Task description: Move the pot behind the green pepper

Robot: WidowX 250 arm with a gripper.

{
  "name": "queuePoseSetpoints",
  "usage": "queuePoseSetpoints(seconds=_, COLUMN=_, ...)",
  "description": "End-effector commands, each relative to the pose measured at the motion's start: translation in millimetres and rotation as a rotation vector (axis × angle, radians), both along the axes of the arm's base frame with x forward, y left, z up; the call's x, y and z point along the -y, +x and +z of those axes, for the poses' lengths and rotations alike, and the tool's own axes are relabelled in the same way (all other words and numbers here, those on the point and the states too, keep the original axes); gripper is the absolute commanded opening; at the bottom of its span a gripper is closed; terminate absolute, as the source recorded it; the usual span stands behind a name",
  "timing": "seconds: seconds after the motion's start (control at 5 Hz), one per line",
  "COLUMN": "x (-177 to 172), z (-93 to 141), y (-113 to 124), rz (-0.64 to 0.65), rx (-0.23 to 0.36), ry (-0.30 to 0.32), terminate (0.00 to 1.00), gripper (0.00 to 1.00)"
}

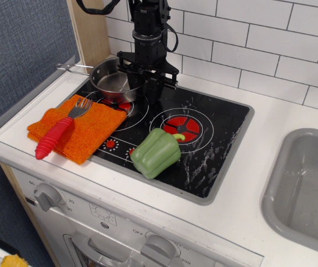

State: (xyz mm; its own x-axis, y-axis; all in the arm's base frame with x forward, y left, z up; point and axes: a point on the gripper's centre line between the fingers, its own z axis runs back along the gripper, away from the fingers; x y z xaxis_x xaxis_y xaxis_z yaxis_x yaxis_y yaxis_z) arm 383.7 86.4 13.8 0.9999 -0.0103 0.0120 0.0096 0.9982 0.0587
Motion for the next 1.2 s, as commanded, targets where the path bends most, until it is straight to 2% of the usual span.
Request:
queuePoseSetpoints(seconds=0.0, x=-1.4, z=22.5, y=-4.4, rz=-0.034, rx=0.047, ry=0.025, terminate=0.0, gripper=0.0)
queuePoseSetpoints(seconds=0.2, x=-1.8, z=42.0, y=-6.3, rz=-0.088, rx=0.087, ry=0.045, terminate=0.0, gripper=0.0)
queuePoseSetpoints(seconds=0.4, x=13.3, z=84.8, y=-4.3, rz=-0.242, rx=0.188, ry=0.101, terminate=0.0, gripper=0.0)
queuePoseSetpoints(seconds=0.6, x=61.1, z=111.5, y=-6.3, rz=-0.407, rx=0.26, ry=0.127, terminate=0.0, gripper=0.0)
queuePoseSetpoints(seconds=0.8, x=112.7, z=105.9, y=-17.8, rz=-0.505, rx=0.258, ry=0.149, terminate=0.0, gripper=0.0)
queuePoseSetpoints(seconds=1.0, x=150.5, z=89.2, y=-31.5, rz=-0.546, rx=0.23, ry=0.191, terminate=0.0, gripper=0.0)
